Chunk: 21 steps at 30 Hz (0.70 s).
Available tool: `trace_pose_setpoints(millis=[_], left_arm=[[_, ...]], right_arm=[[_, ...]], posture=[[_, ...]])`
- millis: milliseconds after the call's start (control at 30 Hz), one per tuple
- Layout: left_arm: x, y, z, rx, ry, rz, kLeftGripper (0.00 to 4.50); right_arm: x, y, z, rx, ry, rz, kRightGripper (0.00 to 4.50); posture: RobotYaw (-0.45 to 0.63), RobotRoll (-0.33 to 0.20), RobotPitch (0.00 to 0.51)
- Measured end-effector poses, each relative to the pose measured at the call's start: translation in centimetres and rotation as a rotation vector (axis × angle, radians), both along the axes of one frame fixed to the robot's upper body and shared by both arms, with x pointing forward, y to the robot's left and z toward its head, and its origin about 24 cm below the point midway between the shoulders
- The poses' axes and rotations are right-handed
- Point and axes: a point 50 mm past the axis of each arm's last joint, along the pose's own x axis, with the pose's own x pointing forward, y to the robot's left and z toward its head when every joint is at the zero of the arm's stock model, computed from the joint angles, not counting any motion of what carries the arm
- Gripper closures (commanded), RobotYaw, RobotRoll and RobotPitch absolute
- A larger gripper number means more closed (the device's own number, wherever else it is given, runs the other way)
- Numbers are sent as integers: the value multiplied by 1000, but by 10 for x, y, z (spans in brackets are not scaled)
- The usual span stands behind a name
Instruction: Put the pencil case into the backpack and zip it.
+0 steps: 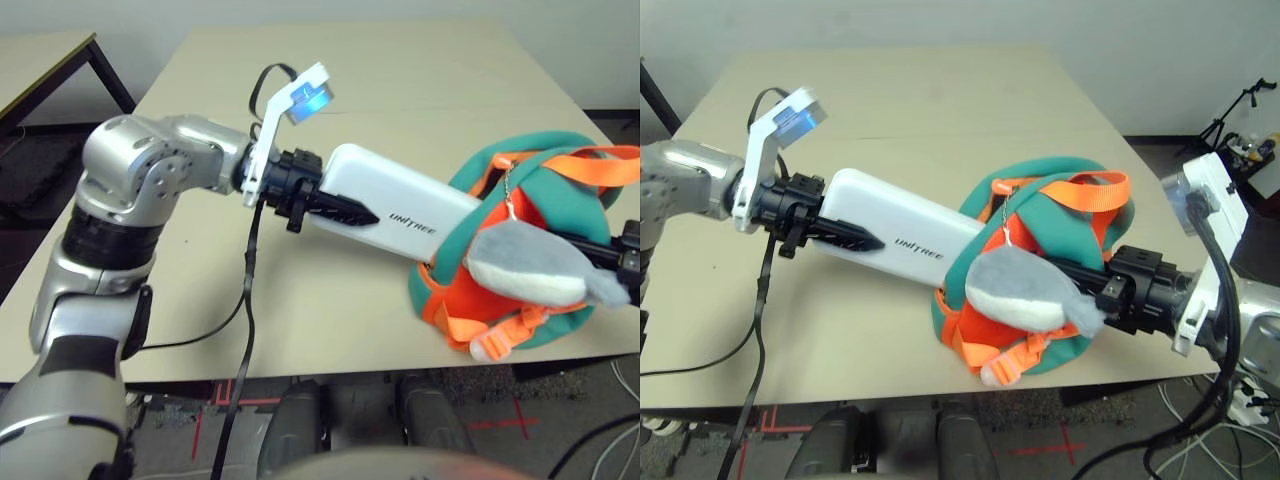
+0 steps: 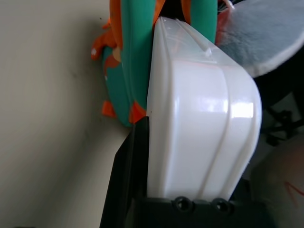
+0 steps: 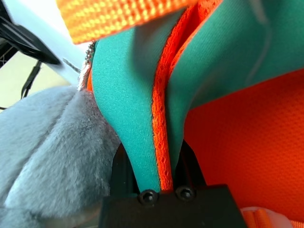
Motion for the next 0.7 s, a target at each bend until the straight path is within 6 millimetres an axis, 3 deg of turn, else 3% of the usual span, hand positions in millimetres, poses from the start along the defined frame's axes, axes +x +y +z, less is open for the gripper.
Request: trace_pose_setpoints(millis=[233,600,700], left_arm=[[12,-32,-12,69,-60,-65,3218],[9,-34,-17,117,-36,-103,3219],[8,-29,-15,84,20,-86,2242]], right_arm=[[6,3,0,-1,-15,14,4299],[8,5,-3,8,-16,27,4299],[9,5,-3,7,-21,27,4299]], posture=[[-115,0,89],[-104,0,82],[-95,0,81]])
